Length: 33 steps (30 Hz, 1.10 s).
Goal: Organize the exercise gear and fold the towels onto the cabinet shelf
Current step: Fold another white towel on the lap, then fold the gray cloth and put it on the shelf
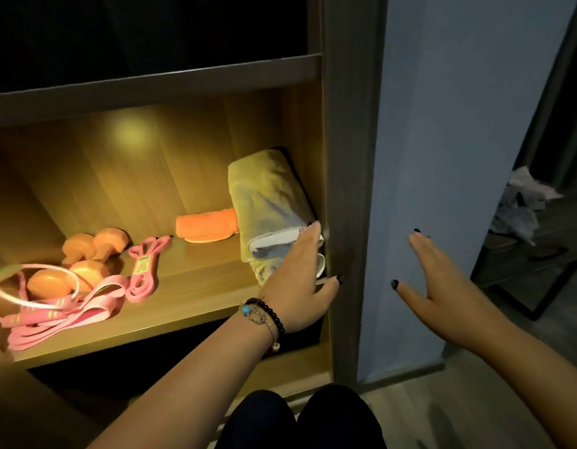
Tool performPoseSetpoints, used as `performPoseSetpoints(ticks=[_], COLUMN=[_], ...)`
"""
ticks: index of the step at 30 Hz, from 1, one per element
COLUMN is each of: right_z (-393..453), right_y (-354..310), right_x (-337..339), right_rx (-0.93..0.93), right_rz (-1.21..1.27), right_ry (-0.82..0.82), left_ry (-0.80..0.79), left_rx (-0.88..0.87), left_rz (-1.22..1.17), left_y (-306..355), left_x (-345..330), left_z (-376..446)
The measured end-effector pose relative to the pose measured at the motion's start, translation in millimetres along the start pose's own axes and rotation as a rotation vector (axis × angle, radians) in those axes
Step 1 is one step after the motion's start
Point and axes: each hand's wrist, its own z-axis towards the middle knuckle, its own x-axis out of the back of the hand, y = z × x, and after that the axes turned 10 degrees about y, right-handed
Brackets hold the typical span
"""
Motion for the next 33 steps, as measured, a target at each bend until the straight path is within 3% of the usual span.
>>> performPoseSetpoints(ticks=[13,21,31,33], right_z=[84,115,105,109], right_y=[95,49,-28,-39], right_x=[-7,48,185,206], right_rx=[-0.192,-0.288,-0.384,-0.454], right_rz=[-0.126,-0.050,-0.143,-0.123], right_ry=[-0.082,-0.077,0.007,-0.053], left_ry=[-0.170,-0.423,-0.512,-0.503], left_rx=[-0.476,-0.414,-0.266,-0.276], left_rz=[0.129,0.008,-0.108,-0.145], left_y=[5,40,140,159], left_x=[-104,-57,48,57], left_z=[130,178,194,199])
